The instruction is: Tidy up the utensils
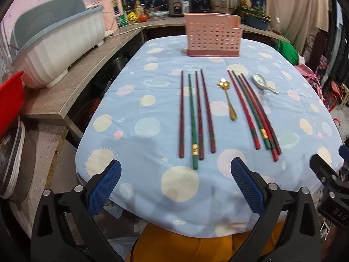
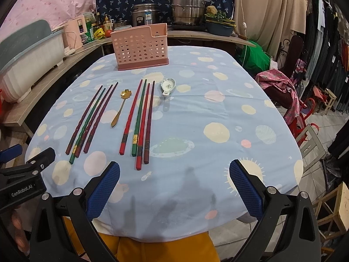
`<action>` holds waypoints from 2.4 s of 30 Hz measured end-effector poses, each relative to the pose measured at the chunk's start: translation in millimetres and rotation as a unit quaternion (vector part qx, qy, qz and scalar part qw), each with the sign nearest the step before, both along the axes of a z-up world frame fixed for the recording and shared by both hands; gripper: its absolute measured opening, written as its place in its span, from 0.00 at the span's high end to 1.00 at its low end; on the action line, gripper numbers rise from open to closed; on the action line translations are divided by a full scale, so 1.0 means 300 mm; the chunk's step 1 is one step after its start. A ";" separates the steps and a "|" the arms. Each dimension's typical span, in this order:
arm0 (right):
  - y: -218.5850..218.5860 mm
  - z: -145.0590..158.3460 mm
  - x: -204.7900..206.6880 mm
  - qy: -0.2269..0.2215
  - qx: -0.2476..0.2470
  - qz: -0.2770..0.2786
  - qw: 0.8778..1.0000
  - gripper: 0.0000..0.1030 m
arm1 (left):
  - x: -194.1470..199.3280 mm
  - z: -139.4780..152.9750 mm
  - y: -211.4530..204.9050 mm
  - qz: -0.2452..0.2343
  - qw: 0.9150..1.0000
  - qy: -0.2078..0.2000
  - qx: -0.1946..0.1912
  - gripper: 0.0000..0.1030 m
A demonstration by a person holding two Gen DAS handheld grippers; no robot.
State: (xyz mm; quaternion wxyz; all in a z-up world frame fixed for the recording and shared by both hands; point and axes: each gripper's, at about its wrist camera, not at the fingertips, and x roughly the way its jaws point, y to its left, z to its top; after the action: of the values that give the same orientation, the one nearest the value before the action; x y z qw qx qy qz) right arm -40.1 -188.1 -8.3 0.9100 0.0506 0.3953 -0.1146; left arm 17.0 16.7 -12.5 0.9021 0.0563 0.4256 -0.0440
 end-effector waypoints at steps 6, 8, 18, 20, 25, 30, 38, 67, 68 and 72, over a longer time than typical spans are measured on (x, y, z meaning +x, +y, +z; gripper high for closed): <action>-0.043 -0.008 0.019 -0.002 0.010 -0.008 1.000 0.07 | 0.071 -0.038 0.065 0.032 0.999 0.012 -0.007 0.07; -0.051 -0.011 0.029 -0.002 0.012 -0.008 1.000 0.07 | 0.091 -0.054 0.075 0.037 0.999 0.015 -0.006 0.07; -0.067 -0.038 0.092 0.009 0.017 -0.006 1.000 0.07 | 0.185 -0.132 0.081 0.027 0.999 0.034 -0.013 0.14; -0.069 -0.042 0.104 0.009 0.017 -0.006 1.000 0.07 | 0.204 -0.147 0.077 0.023 0.999 0.040 -0.016 0.21; -0.072 -0.050 0.137 0.012 0.018 -0.006 1.000 0.07 | 0.229 -0.168 0.066 0.013 0.999 0.048 -0.022 0.30; -0.073 -0.061 0.183 0.015 0.018 -0.004 1.000 0.07 | 0.248 -0.191 0.066 0.006 0.997 0.062 -0.035 0.42; -0.099 -0.058 0.271 0.005 0.033 0.002 0.999 0.11 | 0.255 -0.181 0.052 -0.018 0.997 0.060 -0.053 0.89; -0.193 -0.177 0.603 0.033 0.129 0.032 0.991 0.85 | 0.313 -0.182 0.042 -0.024 0.996 0.061 -0.055 0.91; -0.190 -0.185 0.600 0.035 0.130 0.032 0.990 0.85 | 0.313 -0.182 0.042 -0.024 0.996 0.061 -0.055 0.91; -0.173 -0.186 0.586 0.028 0.112 0.035 0.993 0.85 | 0.313 -0.182 0.043 -0.024 0.996 0.061 -0.055 0.91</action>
State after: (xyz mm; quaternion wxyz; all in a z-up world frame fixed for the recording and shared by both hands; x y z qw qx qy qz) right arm 135.7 -240.0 -64.1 0.8904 0.1355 0.4329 -0.0388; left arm 111.0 29.7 -67.1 0.8750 0.0138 0.4750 -0.0923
